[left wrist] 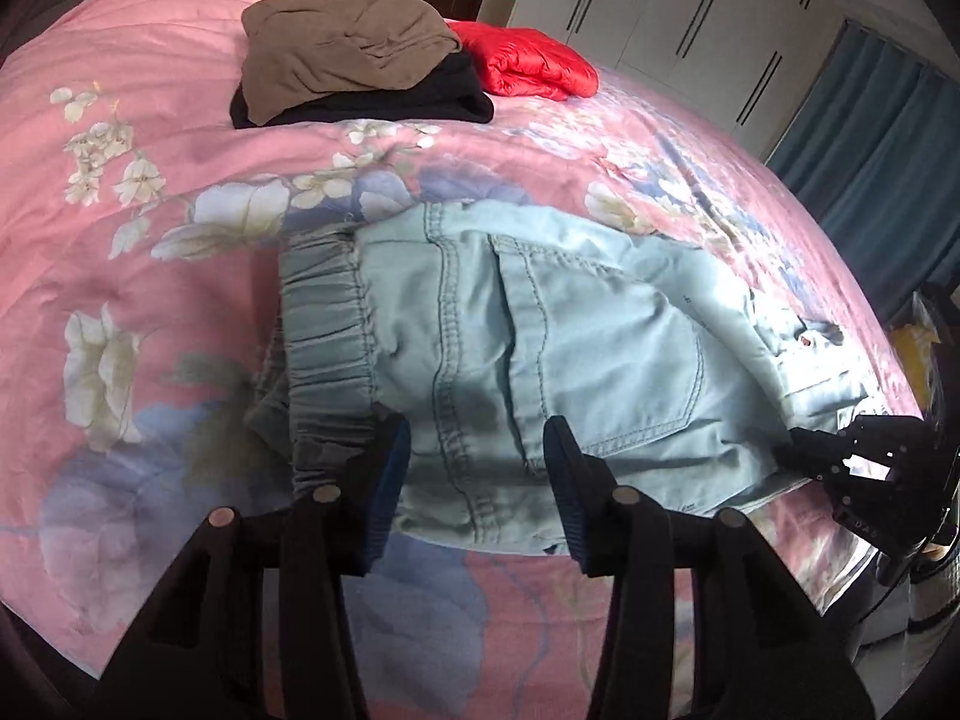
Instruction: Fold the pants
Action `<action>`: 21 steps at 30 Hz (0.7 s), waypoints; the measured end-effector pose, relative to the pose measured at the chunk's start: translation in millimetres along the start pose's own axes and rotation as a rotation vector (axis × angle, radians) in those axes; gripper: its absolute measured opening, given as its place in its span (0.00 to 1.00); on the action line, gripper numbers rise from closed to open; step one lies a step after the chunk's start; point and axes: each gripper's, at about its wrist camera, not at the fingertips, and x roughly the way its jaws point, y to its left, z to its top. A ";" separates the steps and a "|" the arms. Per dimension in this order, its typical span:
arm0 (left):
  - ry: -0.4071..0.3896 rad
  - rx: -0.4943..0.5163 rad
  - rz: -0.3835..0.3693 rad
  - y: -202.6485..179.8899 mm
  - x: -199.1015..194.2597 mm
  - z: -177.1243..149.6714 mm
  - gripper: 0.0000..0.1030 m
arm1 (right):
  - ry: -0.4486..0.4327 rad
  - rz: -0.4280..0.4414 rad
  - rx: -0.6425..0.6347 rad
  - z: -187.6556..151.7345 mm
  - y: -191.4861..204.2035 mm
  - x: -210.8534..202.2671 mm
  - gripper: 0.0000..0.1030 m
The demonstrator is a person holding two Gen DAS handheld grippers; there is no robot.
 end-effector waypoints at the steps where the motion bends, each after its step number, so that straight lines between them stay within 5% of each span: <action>1: -0.016 -0.032 -0.006 6.2 -9.5 -1.1 0.59 | 0.005 0.000 0.006 0.8 -0.3 -2.5 0.09; 3: -0.038 -0.130 -0.018 21.7 -25.7 -6.6 0.75 | -0.010 0.010 0.028 2.8 -1.5 -10.3 0.09; 11: 0.009 -0.401 -0.158 51.8 -20.5 -18.0 0.72 | -0.094 0.071 0.095 16.0 5.1 -17.7 0.09; 14: 0.029 -0.450 -0.168 49.7 -5.9 -14.8 0.63 | -0.089 0.086 0.095 19.9 12.6 -11.3 0.09; 17: 0.054 -0.472 -0.061 49.6 1.7 -10.4 0.31 | -0.092 0.093 0.099 21.3 17.1 -9.8 0.09; 21: 0.096 -0.487 -0.008 52.3 -0.5 -11.8 0.29 | -0.085 0.083 0.100 22.8 18.2 -8.1 0.09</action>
